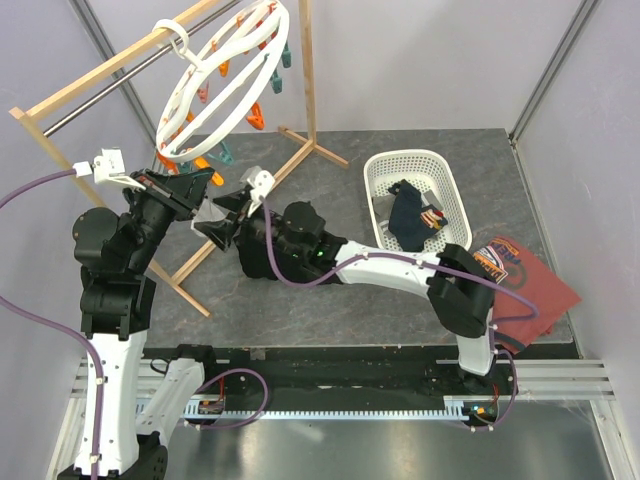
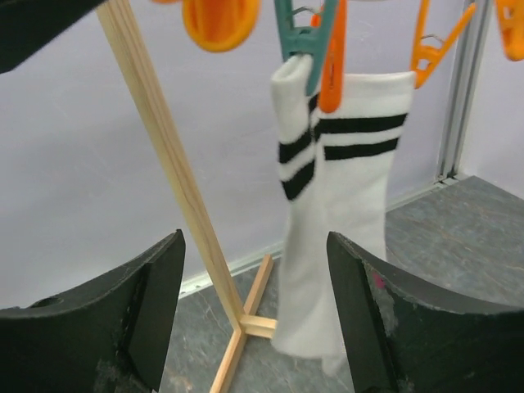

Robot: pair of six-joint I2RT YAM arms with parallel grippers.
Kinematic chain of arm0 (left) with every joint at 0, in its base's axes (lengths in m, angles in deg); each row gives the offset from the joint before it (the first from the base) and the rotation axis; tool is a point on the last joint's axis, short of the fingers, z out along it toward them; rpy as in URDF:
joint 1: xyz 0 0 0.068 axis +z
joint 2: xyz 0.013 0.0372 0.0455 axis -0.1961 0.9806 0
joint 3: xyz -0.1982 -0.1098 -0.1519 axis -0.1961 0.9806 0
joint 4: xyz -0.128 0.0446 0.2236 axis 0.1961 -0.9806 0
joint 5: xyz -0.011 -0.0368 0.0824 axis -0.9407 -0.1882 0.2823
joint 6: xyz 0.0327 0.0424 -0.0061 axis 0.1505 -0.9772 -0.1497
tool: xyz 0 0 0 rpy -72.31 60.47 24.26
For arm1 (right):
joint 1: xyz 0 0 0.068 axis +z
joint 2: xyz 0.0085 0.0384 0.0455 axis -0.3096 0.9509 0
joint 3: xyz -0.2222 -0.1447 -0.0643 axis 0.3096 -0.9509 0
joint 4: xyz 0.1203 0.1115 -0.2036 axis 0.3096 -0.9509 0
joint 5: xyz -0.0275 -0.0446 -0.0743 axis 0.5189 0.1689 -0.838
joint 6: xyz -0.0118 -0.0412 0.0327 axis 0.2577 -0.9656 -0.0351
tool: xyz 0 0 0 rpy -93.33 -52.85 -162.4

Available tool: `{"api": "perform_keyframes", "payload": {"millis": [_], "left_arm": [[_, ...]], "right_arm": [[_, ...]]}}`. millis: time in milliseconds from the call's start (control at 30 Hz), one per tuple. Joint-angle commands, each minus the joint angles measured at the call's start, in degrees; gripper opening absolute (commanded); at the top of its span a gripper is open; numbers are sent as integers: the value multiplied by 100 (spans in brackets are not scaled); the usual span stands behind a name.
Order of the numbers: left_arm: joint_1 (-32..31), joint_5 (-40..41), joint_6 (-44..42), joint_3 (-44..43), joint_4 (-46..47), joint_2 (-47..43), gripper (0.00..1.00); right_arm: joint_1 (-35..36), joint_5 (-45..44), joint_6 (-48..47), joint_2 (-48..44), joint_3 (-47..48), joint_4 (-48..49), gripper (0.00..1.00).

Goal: Remove the socks clipped to the hanger

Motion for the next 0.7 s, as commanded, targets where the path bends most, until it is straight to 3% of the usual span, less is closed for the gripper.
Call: {"api": "perform_keyframes", "payload": {"millis": [0,33,100,133,167,233,400,667], "left_arm": [[-14,-222,-240,-98,-57,10,9],[-14,-240,-240,-81,-65,19,9],[-14,-275,-248,-81,-65,19,10],[-14,-301,-257,-89,-65,10,11],[-14,-319,-292,-107,-83,19,11],[-14,-276,-450,-151,-144,36,17],[-14,-178,-653,-212,-390,72,36],[-14,216,-1013,-687,-1146,230,53]], "right_arm": [[199,-431,-235,501,856,-230,75],[207,-573,-226,667,979,-319,72],[216,-915,-244,748,1235,-503,56],[225,-1056,-244,731,1270,-565,45],[208,-1197,-252,687,1227,-592,23],[216,-1592,-296,468,1113,-610,1],[208,-1717,-437,-16,665,-548,0],[207,-2015,-533,-693,111,-557,0]]}}
